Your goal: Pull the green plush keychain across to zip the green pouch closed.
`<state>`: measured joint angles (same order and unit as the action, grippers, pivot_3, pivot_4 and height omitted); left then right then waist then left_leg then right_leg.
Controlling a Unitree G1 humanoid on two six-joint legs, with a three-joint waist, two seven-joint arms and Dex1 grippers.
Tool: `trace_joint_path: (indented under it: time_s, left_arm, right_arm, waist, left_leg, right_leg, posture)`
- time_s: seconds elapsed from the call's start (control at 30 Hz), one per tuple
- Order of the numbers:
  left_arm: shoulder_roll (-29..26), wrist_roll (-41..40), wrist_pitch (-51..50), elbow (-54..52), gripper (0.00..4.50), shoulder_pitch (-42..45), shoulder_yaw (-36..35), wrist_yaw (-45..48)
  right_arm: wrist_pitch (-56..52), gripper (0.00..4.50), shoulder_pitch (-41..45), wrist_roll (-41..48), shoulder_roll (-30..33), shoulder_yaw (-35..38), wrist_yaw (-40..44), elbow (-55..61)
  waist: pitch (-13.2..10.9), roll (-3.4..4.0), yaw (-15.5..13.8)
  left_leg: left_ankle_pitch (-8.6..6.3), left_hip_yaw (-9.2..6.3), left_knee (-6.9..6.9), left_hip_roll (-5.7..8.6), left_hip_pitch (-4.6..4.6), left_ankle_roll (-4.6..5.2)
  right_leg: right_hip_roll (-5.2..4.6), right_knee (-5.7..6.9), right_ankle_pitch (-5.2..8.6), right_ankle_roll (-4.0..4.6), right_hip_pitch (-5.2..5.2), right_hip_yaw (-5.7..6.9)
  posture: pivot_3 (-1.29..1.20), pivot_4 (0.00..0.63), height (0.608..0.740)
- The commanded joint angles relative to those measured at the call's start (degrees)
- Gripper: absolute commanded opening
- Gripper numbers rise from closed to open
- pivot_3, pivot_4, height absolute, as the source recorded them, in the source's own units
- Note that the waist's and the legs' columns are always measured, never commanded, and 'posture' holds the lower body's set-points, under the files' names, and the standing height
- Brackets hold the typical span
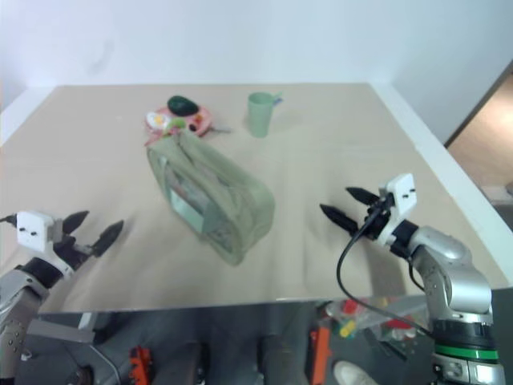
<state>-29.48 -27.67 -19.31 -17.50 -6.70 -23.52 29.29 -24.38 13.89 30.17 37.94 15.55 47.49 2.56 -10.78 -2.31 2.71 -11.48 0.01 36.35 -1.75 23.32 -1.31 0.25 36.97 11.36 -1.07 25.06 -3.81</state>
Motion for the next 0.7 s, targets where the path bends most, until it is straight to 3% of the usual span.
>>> trace_joint_path:
  time_s: [0.03,0.43,0.6,0.7]
  left_arm:
    - [-1.71,-0.86,-0.01,-1.55,4.45,1.03,-1.34,1.05]
    - [-3.88,-4.26,-1.88,-1.95,4.45,3.57,-0.61,6.13]
    - [-10.69,-18.36,-11.19,-10.43,4.45,5.55,-1.44,13.69]
    - [-16.21,-24.57,-16.11,-16.78,4.45,6.47,0.24,17.13]
  right_arm:
    - [1.12,4.46,0.66,0.05,0.87,1.21,-0.13,2.17]
    - [0.18,4.46,1.27,-0.48,0.28,0.01,-1.49,3.92]
    - [-7.05,4.46,8.25,4.04,4.52,-0.32,2.39,5.1]
    - [-11.79,4.46,15.13,4.91,6.02,-4.24,3.14,6.96]
  waist:
    - [0.0,0.0,0.0]
    - [0.0,0.0,0.03]
    - [-0.04,-0.01,0.07]
    - [-0.05,-0.02,0.19]
  left_leg:
    - [0.0,0.0,0.0,0.0,0.0,0.0]
    - [0.0,0.05,0.0,-0.01,0.0,0.0]
    - [0.0,0.09,0.03,-0.01,0.01,0.0]
    - [0.0,0.12,0.07,-0.03,0.01,0.0]
  right_leg:
    - [0.0,0.0,0.0,0.0,0.0,0.0]
    - [0.03,0.01,-0.01,-0.02,0.02,-0.08]
    - [0.04,0.02,-0.02,-0.03,0.06,-0.12]
    - [0.05,0.04,-0.03,-0.04,0.09,-0.15]
  posture:
    - [0.0,0.15,0.74]
    - [0.0,0.15,0.74]
    - [0.0,0.15,0.74]
    - [0.0,0.15,0.74]
